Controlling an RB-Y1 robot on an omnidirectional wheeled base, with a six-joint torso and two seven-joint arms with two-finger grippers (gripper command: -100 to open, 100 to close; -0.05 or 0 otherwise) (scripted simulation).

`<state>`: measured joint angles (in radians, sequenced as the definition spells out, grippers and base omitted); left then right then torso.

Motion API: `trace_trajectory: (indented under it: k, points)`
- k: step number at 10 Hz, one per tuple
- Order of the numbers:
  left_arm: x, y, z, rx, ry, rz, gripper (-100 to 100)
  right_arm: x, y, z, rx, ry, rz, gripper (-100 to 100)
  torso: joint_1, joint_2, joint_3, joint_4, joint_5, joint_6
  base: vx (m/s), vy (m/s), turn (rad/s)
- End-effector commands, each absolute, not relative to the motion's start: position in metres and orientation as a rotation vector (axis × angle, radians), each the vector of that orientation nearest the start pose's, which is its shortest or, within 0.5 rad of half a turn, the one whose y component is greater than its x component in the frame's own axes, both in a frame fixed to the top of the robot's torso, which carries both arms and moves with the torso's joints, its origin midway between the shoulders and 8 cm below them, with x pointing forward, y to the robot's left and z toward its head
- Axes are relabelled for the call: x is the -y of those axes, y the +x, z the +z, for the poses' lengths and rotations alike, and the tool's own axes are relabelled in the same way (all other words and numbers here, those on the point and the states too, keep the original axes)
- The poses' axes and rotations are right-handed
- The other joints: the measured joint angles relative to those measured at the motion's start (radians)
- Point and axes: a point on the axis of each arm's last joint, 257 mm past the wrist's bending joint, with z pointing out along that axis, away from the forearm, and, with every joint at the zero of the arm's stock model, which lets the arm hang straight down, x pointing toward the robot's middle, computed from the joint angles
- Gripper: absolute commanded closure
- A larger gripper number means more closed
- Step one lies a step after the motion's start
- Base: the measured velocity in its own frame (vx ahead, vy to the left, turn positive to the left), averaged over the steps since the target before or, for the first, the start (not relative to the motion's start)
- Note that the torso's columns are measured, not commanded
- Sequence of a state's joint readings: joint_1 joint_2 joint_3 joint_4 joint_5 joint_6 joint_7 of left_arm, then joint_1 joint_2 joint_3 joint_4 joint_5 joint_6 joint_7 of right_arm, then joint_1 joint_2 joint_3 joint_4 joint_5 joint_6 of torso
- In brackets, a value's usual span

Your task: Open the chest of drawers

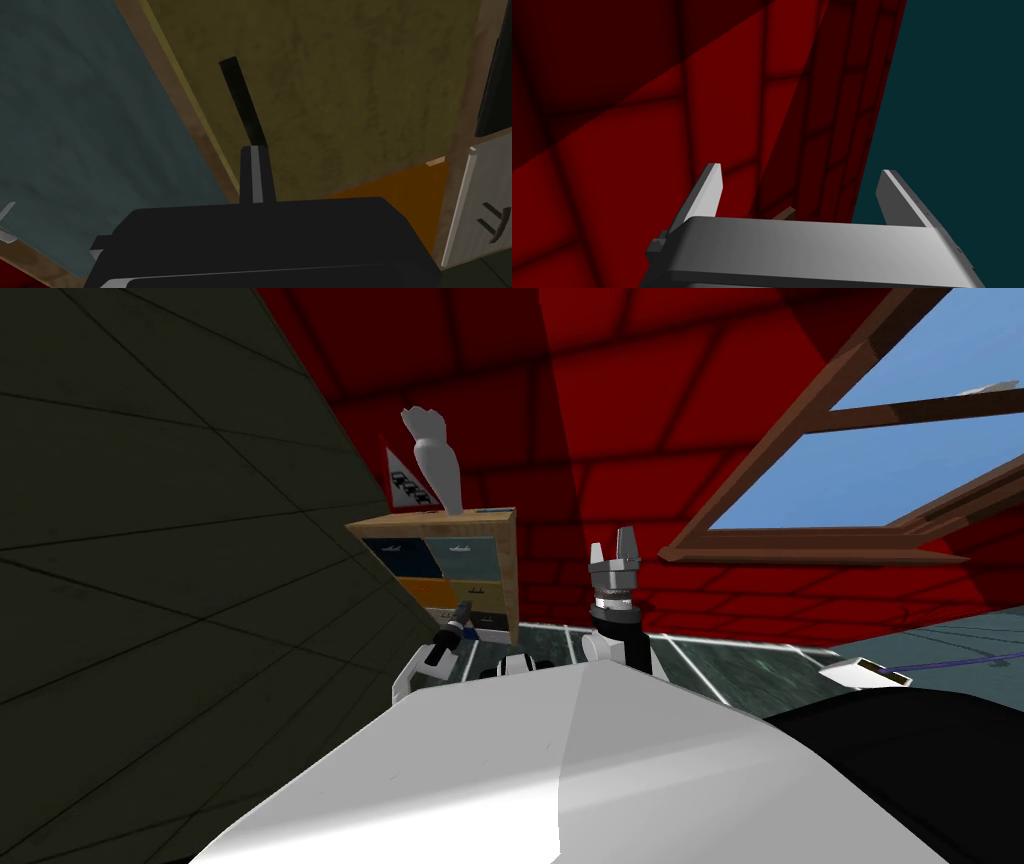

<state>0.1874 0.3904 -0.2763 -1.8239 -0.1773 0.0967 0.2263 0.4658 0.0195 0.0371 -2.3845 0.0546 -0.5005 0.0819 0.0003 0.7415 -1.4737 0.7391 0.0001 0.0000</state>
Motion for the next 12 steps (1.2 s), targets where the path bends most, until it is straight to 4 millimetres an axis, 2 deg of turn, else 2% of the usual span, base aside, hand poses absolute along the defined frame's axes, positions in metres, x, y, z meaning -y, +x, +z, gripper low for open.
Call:
trace_trajectory:
  k: [1, 2, 5, 7, 8, 10, 11, 12]
  points:
    - [-0.194, 0.470, -0.247, -1.582, -0.918, -1.123, 100, 0.255, 0.323, 0.080, -0.546, 0.506, 1.265, 0, 0.000, -0.002, -0.001, -0.001, 0.000, 0.000, -0.095, 0.027, 0.009]
    - [-0.196, 0.473, -0.250, -1.580, -0.932, -1.120, -100, 0.255, 0.323, 0.080, -0.546, 0.506, 1.265, 0, -0.002, -0.009, -0.005, -0.002, 0.000, 0.000, 0.096, -0.019, -0.063]
    - [-0.199, 0.479, -0.253, -1.576, -0.951, -1.119, -100, 0.255, 0.323, 0.080, -0.547, 0.506, 1.264, 0, 0.000, -0.011, -0.007, -0.003, 0.000, 0.000, 0.182, 0.000, -0.038]
    - [-0.198, 0.478, -0.252, -1.576, -0.947, -1.119, -100, 0.255, 0.323, 0.080, -0.546, 0.506, 1.264, 0, 0.001, 0.003, 0.001, 0.000, 0.000, 0.000, 0.060, 0.011, -0.003]
    - [-0.198, 0.478, -0.251, -1.576, -0.947, -1.119, 100, 0.255, 0.323, 0.080, -0.546, 0.506, 1.264, 0, -0.001, 0.006, 0.004, 0.002, 0.000, 0.000, 0.014, 0.002, 0.000]
    - [-0.189, 0.497, -0.253, -1.564, -0.942, -1.092, 100, 0.255, 0.323, 0.080, -0.546, 0.506, 1.265, 0, 0.001, 0.002, 0.001, 0.000, 0.000, 0.000, -0.100, 0.081, -0.021]
    - [-0.184, 0.497, -0.253, -1.557, -0.955, -1.104, 100, 0.255, 0.323, 0.080, -0.546, 0.506, 1.265, 0, 0.005, 0.002, 0.001, 0.000, 0.001, 0.000, -0.136, 0.122, -0.023]
    - [-0.178, 0.506, -0.254, -1.554, -0.954, -1.093, 100, 0.255, 0.323, 0.080, -0.547, 0.506, 1.264, 0, 0.003, -0.001, 0.000, 0.000, 0.001, 0.000, -0.119, 0.118, -0.012]
